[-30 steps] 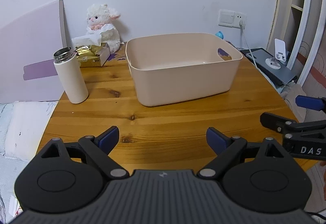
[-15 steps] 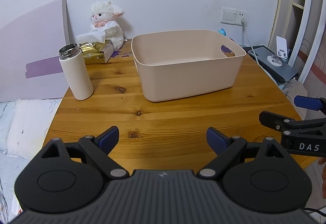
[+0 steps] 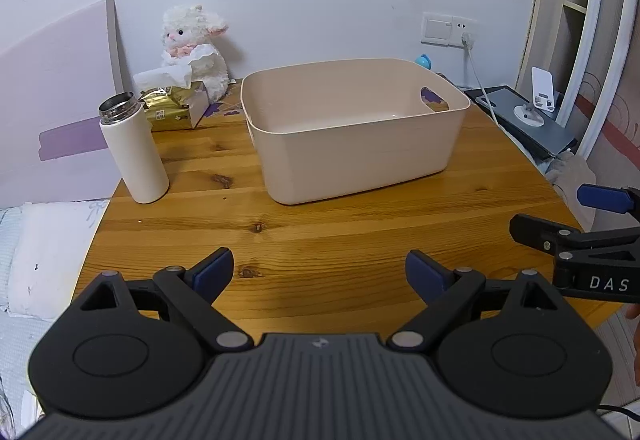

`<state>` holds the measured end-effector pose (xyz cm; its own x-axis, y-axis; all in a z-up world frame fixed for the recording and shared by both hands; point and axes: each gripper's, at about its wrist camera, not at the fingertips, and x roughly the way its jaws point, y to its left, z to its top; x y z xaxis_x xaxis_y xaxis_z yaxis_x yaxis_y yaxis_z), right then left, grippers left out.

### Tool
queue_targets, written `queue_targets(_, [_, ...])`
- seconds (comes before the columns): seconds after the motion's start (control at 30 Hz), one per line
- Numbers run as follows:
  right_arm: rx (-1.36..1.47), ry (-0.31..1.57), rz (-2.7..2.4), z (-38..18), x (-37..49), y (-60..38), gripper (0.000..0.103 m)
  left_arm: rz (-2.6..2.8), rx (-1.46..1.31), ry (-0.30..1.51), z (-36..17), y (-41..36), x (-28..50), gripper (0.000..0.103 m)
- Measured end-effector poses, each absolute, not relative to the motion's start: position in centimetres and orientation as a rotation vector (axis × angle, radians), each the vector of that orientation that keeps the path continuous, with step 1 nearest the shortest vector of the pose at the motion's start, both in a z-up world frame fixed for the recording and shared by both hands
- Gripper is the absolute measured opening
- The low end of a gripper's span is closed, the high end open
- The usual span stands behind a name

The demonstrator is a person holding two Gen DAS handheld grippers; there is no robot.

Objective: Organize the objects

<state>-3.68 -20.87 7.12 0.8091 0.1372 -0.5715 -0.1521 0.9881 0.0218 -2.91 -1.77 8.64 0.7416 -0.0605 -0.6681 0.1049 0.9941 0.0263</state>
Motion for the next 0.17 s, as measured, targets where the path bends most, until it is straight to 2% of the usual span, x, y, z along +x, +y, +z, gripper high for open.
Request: queue_targets(0.17, [-0.022, 0.612, 0.160, 7.00, -3.48, -20.97, 0.099, -0.084, 0.067, 0.736, 8.56, -1.73, -2.91, 0.094])
